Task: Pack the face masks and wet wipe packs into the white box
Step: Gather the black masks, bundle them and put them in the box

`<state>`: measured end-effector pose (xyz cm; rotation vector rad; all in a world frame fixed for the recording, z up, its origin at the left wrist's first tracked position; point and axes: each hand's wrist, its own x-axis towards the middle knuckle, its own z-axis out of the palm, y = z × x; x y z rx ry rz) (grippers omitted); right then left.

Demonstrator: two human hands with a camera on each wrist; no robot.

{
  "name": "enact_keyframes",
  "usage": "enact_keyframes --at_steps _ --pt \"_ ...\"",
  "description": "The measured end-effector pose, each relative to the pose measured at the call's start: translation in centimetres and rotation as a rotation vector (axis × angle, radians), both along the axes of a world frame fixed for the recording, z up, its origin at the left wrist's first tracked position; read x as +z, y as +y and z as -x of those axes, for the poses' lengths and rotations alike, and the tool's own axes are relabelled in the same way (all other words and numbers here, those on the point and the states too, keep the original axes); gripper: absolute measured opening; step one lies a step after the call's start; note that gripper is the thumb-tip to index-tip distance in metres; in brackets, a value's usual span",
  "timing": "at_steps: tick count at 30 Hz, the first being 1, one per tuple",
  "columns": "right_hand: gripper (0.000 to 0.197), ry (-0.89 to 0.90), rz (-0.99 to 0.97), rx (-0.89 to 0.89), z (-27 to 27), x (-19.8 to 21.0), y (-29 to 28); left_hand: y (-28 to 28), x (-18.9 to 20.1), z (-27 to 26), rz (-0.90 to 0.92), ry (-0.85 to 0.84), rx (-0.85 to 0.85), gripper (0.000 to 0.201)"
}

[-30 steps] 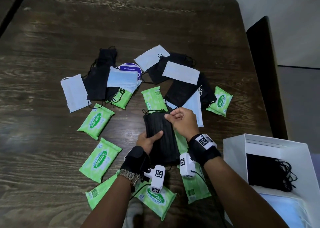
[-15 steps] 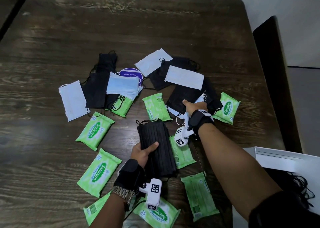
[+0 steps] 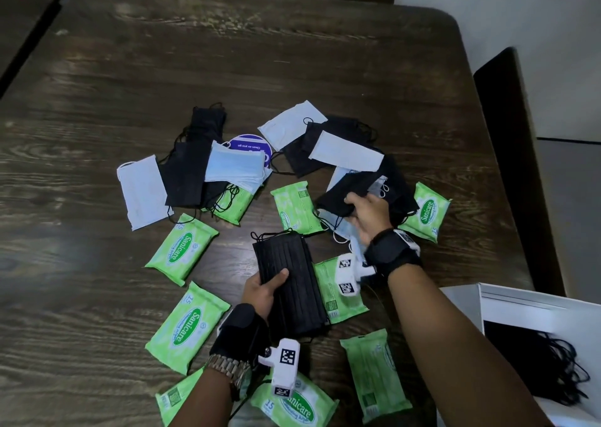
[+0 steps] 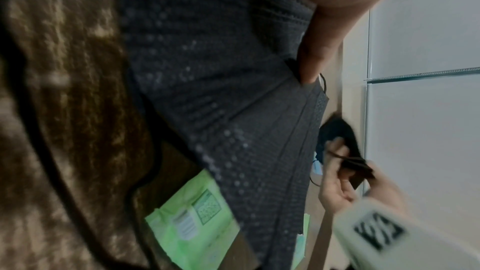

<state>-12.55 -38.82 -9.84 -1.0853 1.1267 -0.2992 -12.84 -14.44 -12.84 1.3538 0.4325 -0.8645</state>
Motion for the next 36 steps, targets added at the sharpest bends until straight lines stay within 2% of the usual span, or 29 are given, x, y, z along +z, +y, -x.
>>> enact_keyframes --at_steps 3,5,7,9,11,12,14,15,17,20,22,24,27,30,33,36 --pt "0.021 -0.139 -0.024 0.131 3.1 1.9 1.5 -0.7 0.4 -0.6 -0.044 0.041 0.014 0.031" --pt "0.035 -0.186 -0.047 0.217 5.4 2.7 2.7 -1.1 0.6 -1.1 -0.053 0.1 -0.022 0.059" --pt "0.043 -0.209 -0.065 0.333 7.6 3.5 4.0 -1.5 0.4 -1.1 0.096 0.229 -0.061 0.092" --pt "0.047 -0.193 -0.034 0.484 9.3 3.9 5.2 -2.0 0.4 -0.7 0.242 0.297 -0.044 0.102" --pt "0.049 -0.116 0.078 0.649 10.6 3.6 6.4 -2.7 1.8 -0.1 0.273 0.198 -0.064 0.096" --pt "0.052 -0.045 0.209 0.698 11.1 3.1 6.7 -2.9 2.1 0.2 0.23 0.111 -0.062 0.089" --pt "0.069 0.091 0.478 0.689 11.8 2.4 7.3 -3.2 2.6 1.0 0.158 -0.051 -0.077 0.063" --pt "0.075 0.106 0.505 0.657 12.0 2.0 7.7 -3.2 2.6 1.2 0.126 -0.116 -0.104 0.051" --pt "0.077 0.047 0.435 0.664 12.2 1.2 8.4 -3.0 2.8 1.9 0.109 -0.176 -0.138 0.039" --pt "0.063 -0.026 0.493 0.753 11.9 0.7 9.9 -2.3 3.6 2.2 0.055 -0.279 -0.156 0.04" --pt "0.053 -0.08 0.564 0.734 11.1 1.2 11.2 -1.2 4.7 1.8 -0.014 -0.409 -0.201 0.042" --pt "0.049 -0.13 0.6 0.687 10.6 1.6 12.5 -0.2 6.0 1.4 -0.009 -0.514 -0.261 0.034" --pt "0.063 -0.151 0.625 0.671 10.3 1.3 14.1 1.4 6.8 1.2 0.044 -0.532 -0.318 0.036" --pt "0.078 -0.134 0.612 0.708 10.2 0.5 15.5 2.4 6.0 1.4 0.038 -0.555 -0.39 0.045" --pt "0.08 -0.161 0.646 0.722 10.1 -0.5 16.1 2.5 5.0 1.6 0.042 -0.57 -0.368 0.045" --pt "0.076 -0.137 0.634 0.692 10.4 -1.0 15.4 3.1 4.6 1.5 -0.012 -0.573 -0.287 0.033"
